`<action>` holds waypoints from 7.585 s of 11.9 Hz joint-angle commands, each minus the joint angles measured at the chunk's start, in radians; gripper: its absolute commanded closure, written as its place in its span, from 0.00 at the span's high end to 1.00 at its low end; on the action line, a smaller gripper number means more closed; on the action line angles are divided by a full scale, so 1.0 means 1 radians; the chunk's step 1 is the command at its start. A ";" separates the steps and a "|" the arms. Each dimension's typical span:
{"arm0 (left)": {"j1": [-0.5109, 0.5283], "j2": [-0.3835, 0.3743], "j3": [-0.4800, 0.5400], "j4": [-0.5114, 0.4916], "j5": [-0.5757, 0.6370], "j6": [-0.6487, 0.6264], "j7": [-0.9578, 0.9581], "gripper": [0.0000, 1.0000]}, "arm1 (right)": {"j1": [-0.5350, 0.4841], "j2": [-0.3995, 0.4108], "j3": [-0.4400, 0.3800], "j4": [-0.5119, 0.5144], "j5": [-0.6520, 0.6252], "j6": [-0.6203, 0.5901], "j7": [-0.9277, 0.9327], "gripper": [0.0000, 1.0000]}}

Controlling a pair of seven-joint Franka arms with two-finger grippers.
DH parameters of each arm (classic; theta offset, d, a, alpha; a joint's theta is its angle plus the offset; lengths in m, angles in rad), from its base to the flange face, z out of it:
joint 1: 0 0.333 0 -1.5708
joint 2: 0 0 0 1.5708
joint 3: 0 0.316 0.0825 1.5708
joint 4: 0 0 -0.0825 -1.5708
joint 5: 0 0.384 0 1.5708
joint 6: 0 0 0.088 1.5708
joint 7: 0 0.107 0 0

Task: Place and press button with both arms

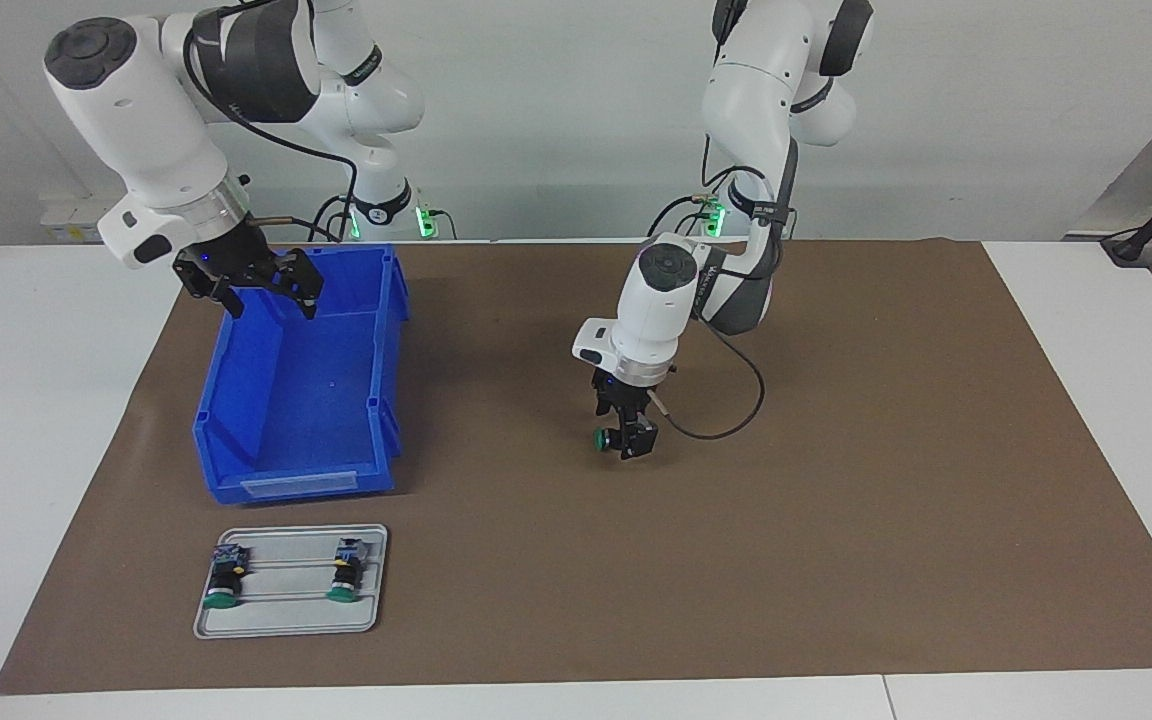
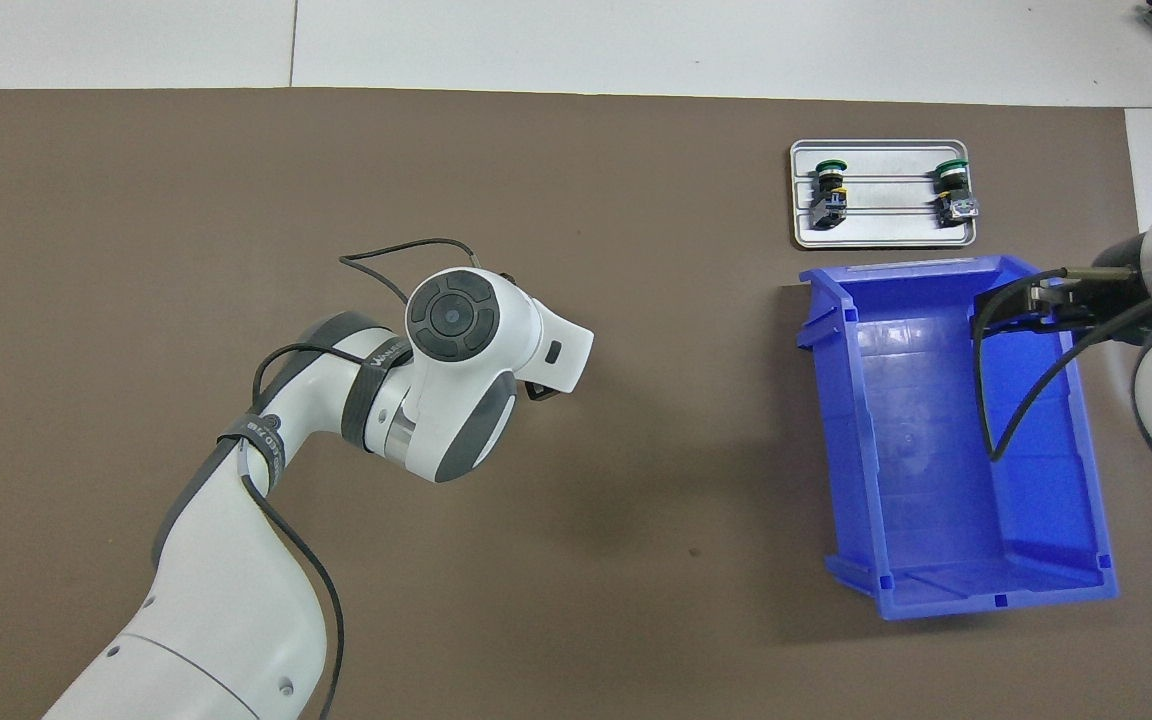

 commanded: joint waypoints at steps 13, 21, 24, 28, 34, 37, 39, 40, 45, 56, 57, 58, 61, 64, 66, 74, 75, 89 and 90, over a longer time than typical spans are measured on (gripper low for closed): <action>-0.054 0.016 0.040 0.031 0.085 -0.063 -0.050 0.00 | 0.001 -0.027 0.018 -0.026 -0.041 0.027 -0.014 0.99; 0.070 -0.199 0.026 -0.104 -0.021 -0.090 -0.089 0.00 | 0.001 -0.027 0.030 -0.024 -0.039 0.015 -0.014 1.00; 0.171 -0.231 0.028 -0.116 -0.208 -0.199 0.116 0.00 | 0.001 -0.030 0.032 -0.026 -0.039 0.009 -0.015 1.00; 0.328 -0.260 0.033 -0.181 -0.482 -0.221 0.407 0.00 | 0.007 -0.030 0.037 -0.026 -0.039 0.016 -0.011 1.00; 0.441 -0.308 0.037 -0.302 -0.967 -0.204 0.733 0.00 | 0.013 -0.030 0.037 -0.033 -0.039 0.022 -0.011 1.00; 0.475 -0.290 0.031 -0.356 -1.176 -0.227 0.889 0.00 | 0.013 -0.032 0.037 -0.037 -0.039 0.021 -0.011 1.00; 0.472 -0.279 0.030 -0.417 -1.443 -0.250 1.113 0.00 | 0.013 -0.032 0.037 -0.037 -0.039 0.022 -0.011 1.00; 0.471 -0.274 0.030 -0.428 -1.498 -0.271 1.146 0.00 | 0.013 -0.032 0.037 -0.037 -0.039 0.024 -0.009 1.00; 0.419 -0.222 0.023 -0.483 -1.779 -0.350 1.323 0.00 | 0.012 -0.043 0.035 -0.064 -0.041 0.035 -0.008 1.00; 0.328 -0.221 0.031 -0.560 -1.905 -0.279 1.451 0.00 | 0.012 -0.053 0.035 -0.089 -0.046 0.061 0.020 1.00; 0.330 -0.222 0.031 -0.561 -1.905 -0.281 1.450 0.02 | 0.012 -0.053 0.035 -0.089 -0.046 0.059 0.020 1.00; 0.330 -0.224 0.031 -0.569 -1.905 -0.287 1.448 0.17 | 0.012 -0.053 0.035 -0.089 -0.046 0.059 0.020 1.00; 0.333 -0.224 0.036 -0.570 -1.897 -0.279 1.447 0.31 | 0.012 -0.053 0.035 -0.089 -0.046 0.050 0.020 1.00; 0.348 -0.222 0.037 -0.572 -1.891 -0.275 1.441 0.34 | 0.012 -0.055 0.035 -0.089 -0.046 0.049 0.020 1.00; 0.353 -0.224 0.037 -0.572 -1.891 -0.275 1.441 0.35 | 0.012 -0.055 0.035 -0.089 -0.044 0.049 0.018 1.00; 0.343 -0.276 0.034 -0.595 -1.891 -0.187 1.422 0.81 | 0.012 -0.055 0.035 -0.089 -0.044 0.052 0.020 1.00; 0.339 -0.294 0.034 -0.600 -1.891 -0.186 1.392 0.81 | 0.012 -0.055 0.035 -0.089 -0.046 0.052 0.020 1.00; 0.372 -0.406 0.039 -0.548 -1.501 -0.089 0.998 0.74 | 0.012 -0.055 0.037 -0.089 -0.044 0.053 0.020 1.00; 0.391 -0.414 0.039 -0.538 -1.441 -0.125 0.932 0.74 | 0.012 -0.055 0.035 -0.089 -0.044 0.053 0.020 1.00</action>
